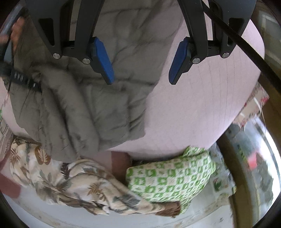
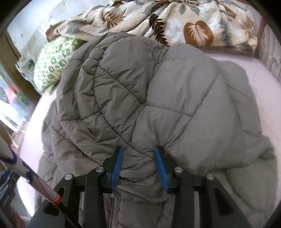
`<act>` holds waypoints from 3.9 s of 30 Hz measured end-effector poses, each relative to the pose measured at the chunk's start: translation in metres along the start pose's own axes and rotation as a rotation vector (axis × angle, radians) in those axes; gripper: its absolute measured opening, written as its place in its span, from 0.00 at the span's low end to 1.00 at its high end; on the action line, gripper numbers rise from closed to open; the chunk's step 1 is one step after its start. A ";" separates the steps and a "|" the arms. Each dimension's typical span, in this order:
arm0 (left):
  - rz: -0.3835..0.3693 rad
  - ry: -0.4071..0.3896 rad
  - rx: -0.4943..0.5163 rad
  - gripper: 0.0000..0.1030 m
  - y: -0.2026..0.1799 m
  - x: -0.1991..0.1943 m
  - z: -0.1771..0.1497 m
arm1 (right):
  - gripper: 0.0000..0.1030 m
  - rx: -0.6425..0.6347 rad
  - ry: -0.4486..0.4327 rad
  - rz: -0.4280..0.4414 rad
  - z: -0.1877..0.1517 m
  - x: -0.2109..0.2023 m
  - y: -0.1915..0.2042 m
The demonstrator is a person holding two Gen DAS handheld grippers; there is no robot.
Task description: Fold large clothes
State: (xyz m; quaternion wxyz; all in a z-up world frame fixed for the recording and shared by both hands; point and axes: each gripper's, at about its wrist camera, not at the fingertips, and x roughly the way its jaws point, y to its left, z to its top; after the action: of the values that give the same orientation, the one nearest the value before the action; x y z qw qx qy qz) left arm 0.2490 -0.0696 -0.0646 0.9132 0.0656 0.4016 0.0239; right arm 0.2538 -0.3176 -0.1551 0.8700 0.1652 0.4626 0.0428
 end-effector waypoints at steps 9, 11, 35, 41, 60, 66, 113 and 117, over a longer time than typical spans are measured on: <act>-0.043 0.013 0.032 0.62 -0.068 0.044 0.075 | 0.40 0.054 0.014 0.164 0.002 0.004 -0.023; -0.064 0.030 0.022 0.62 -0.077 0.055 0.085 | 0.40 0.058 0.024 0.185 0.002 0.004 -0.027; 0.046 0.070 0.209 0.57 -0.117 0.090 0.052 | 0.43 0.140 -0.052 0.035 0.036 -0.004 -0.082; 0.054 0.041 0.230 0.57 -0.119 0.072 0.020 | 0.43 0.200 -0.064 0.059 0.033 -0.018 -0.091; 0.034 0.047 0.225 0.57 -0.120 0.057 0.003 | 0.45 0.169 -0.083 0.034 0.021 -0.035 -0.084; 0.037 0.048 0.227 0.57 -0.121 0.060 0.002 | 0.47 0.125 -0.045 0.005 0.019 -0.020 -0.083; -0.022 0.065 0.094 0.57 -0.108 0.087 0.094 | 0.64 0.130 -0.066 0.054 0.028 -0.032 -0.082; 0.029 0.163 0.118 0.58 -0.104 0.125 0.069 | 0.64 0.130 -0.050 0.044 0.025 -0.025 -0.082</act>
State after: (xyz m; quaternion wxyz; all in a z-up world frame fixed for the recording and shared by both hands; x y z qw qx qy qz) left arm 0.3836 -0.1672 -0.1240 0.8715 0.1230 0.4744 0.0188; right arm 0.2543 -0.4067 -0.1493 0.8676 0.2323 0.4388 0.0276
